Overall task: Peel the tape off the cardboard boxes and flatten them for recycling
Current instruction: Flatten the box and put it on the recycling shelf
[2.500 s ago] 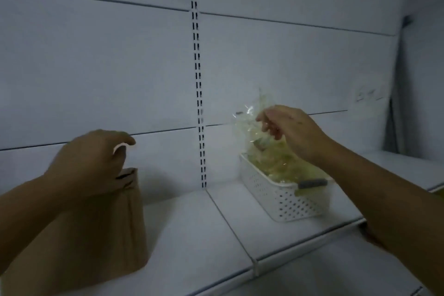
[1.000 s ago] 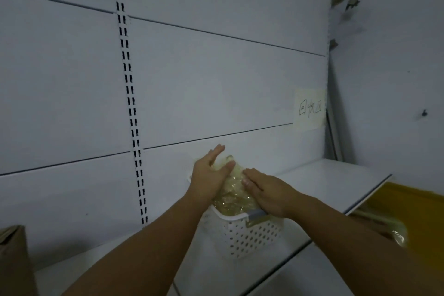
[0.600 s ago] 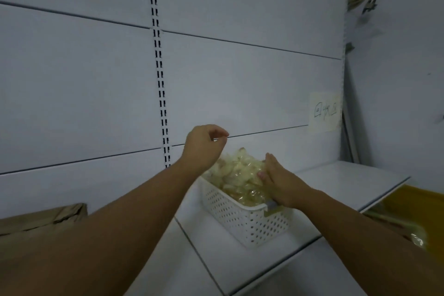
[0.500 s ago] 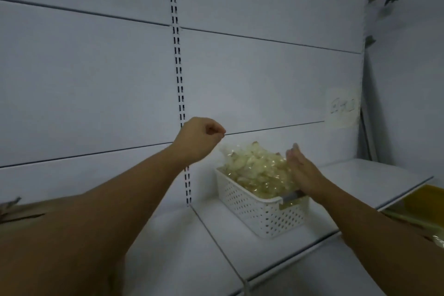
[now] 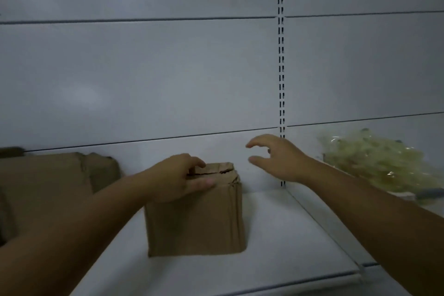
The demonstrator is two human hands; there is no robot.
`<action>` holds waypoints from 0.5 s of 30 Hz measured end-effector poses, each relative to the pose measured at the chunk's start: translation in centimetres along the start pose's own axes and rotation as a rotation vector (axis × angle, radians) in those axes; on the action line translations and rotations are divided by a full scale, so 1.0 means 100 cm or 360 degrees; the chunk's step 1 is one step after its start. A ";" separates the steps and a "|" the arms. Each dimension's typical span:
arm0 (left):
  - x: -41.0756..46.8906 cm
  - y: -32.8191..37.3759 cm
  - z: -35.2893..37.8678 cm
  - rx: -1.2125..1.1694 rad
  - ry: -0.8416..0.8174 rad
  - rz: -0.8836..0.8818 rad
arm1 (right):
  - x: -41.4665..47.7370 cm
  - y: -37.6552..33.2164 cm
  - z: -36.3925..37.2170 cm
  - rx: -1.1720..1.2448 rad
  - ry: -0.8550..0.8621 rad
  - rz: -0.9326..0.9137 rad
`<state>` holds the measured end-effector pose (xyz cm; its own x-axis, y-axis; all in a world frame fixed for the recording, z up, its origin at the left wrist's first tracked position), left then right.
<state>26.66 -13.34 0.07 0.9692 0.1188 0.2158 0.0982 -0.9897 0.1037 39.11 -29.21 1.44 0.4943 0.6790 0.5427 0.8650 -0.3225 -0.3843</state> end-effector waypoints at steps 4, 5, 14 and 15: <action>-0.031 -0.004 0.017 0.0140 0.0125 0.0052 | 0.027 -0.037 0.060 0.0047 -0.0474 0.0079; -0.037 0.000 0.016 0.0180 0.0201 0.0093 | 0.030 -0.043 0.067 0.0011 -0.0590 0.0117; -0.074 0.005 0.000 -0.0028 0.0565 0.0160 | 0.035 -0.108 0.047 -0.0725 -0.0283 -0.0367; -0.081 0.001 -0.005 -0.0174 0.0676 0.0151 | 0.034 -0.118 0.031 -0.0637 -0.0095 -0.0433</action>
<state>18.75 -14.35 -1.21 0.7919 0.0728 0.6064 -0.0331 -0.9863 0.1615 30.32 -21.08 5.48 0.2499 0.8069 0.5352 0.9332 -0.3482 0.0892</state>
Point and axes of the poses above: each hand's wrist, its own x-axis towards the middle knuckle, its own z-axis out of the palm, y = z × x, the point moved 8 cm from there along x, towards the middle knuckle
